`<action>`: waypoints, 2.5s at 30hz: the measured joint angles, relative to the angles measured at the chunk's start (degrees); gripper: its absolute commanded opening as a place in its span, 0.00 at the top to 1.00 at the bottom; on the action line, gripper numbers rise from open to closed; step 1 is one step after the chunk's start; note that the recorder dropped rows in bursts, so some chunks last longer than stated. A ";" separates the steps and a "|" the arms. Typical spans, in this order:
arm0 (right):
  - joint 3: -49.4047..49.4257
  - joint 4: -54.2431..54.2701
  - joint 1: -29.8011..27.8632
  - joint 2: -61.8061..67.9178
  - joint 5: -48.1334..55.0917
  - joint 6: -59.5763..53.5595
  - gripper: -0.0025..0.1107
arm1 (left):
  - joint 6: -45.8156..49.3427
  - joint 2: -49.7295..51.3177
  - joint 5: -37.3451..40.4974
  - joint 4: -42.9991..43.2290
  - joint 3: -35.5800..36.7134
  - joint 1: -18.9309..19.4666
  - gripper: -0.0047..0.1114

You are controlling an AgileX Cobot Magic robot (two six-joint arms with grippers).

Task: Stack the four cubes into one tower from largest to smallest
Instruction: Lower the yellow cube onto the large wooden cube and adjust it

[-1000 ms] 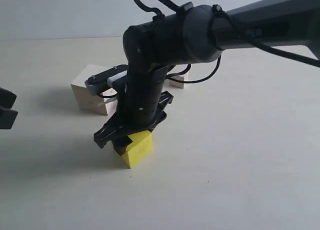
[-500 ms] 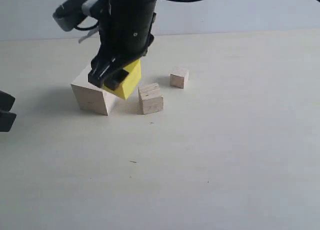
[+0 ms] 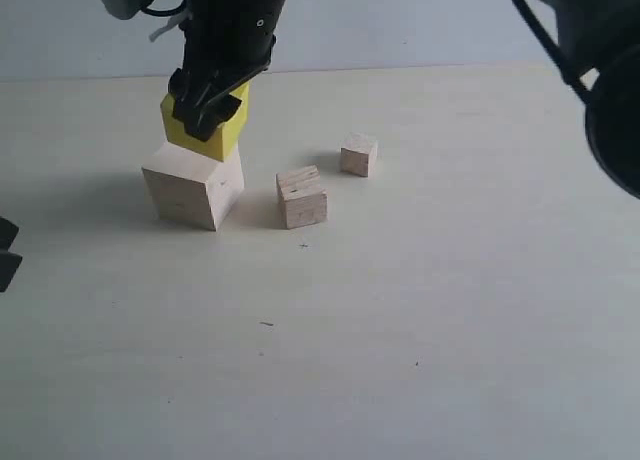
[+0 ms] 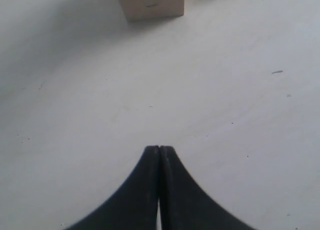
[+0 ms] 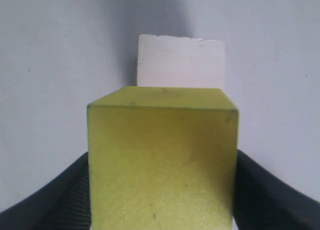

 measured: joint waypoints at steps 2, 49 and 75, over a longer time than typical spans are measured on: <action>-2.00 0.14 0.00 1.46 0.42 -0.67 0.98 | 0.00 0.00 0.21 -0.22 0.00 0.00 0.96; -8.66 1.44 0.00 10.52 -5.21 2.11 0.98 | 0.00 0.00 0.35 -0.46 0.00 0.00 0.96; -8.66 0.88 0.00 10.75 -5.60 9.18 0.28 | 0.00 0.00 0.47 -0.46 0.00 0.00 0.96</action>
